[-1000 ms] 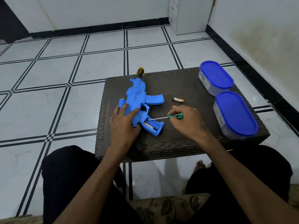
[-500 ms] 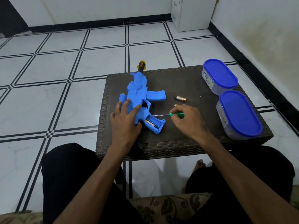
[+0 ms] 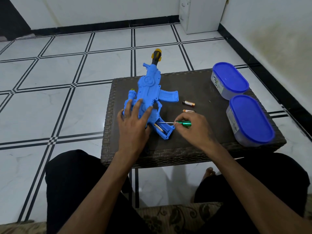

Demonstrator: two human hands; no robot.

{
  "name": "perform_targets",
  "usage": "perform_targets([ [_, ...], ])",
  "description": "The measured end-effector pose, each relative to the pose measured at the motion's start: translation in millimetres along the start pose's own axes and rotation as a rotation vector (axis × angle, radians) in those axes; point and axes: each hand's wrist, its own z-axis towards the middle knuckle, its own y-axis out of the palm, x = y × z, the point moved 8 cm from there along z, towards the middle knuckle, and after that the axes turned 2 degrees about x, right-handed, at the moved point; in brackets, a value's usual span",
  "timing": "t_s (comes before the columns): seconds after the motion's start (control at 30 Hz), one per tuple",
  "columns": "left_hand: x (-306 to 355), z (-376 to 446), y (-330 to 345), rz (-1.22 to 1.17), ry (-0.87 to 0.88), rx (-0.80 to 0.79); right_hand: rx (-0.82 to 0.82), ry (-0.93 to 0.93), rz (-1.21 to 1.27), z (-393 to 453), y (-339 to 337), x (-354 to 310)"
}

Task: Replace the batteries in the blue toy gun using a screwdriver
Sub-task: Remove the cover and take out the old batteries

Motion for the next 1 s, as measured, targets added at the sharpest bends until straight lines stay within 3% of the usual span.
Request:
perform_targets([
  [0.17,3,0,-4,0.000,0.020,0.036,-0.105,0.047,-0.046,0,10,4],
  [0.3,3,0,-3,0.001,0.029,0.032,-0.215,-0.084,-0.130,6,24,-14],
  [1.0,-21,-9,45,-0.310,-0.159,-0.175,-0.417,-0.540,-0.802,47,38,-79],
])
